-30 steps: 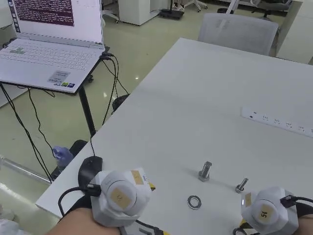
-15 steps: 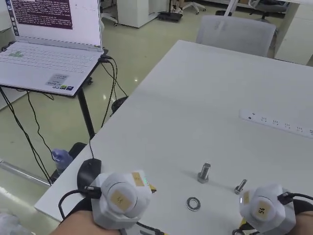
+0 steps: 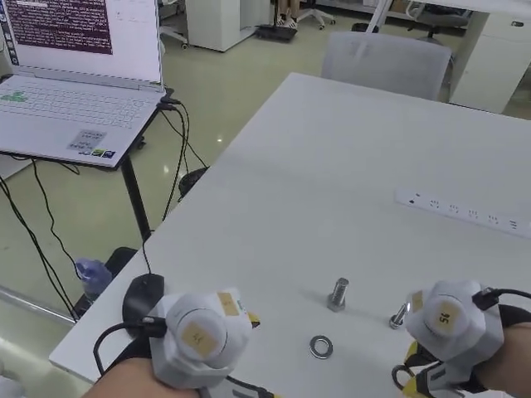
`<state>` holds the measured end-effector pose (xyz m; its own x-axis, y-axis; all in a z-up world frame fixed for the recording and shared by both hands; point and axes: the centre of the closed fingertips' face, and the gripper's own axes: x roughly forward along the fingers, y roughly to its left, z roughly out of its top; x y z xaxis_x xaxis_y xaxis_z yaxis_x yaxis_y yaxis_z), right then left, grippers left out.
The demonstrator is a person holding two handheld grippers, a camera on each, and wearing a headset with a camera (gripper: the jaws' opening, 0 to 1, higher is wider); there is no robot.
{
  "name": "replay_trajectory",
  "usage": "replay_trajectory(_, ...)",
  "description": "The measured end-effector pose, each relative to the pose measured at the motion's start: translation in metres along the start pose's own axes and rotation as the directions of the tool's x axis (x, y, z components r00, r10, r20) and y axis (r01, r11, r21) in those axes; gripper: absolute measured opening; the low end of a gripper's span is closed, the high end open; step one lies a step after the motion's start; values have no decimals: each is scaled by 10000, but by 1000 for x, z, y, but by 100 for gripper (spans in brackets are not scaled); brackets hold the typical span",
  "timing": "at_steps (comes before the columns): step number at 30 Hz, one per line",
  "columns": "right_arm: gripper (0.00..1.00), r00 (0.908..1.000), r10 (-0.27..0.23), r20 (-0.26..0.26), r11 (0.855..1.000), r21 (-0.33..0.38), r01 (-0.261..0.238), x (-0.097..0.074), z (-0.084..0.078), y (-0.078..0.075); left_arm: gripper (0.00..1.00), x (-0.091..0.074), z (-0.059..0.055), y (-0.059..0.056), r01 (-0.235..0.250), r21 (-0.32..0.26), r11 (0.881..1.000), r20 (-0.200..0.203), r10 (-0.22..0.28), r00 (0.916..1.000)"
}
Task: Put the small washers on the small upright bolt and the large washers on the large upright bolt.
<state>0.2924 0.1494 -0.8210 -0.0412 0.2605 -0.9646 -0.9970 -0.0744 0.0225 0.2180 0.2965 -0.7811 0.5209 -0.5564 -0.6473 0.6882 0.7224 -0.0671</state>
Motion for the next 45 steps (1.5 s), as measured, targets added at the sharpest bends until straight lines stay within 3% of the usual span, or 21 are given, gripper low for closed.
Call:
replay_trajectory(7,21,9991,-359,237,9994,35,358,-21,18,-12,70,-1,-2,0,39,72,10000,-46,-39,10000)
replay_trajectory(21,21,9976,-579,380,9977,372,565,-43,38,-48,75,4,-2,3,-52,32,10000,48,52,10000)
replay_trajectory(45,21,9972,-510,547,9987,80,506,-25,80,-89,83,14,1,11,-29,-102,9999,175,30,9998)
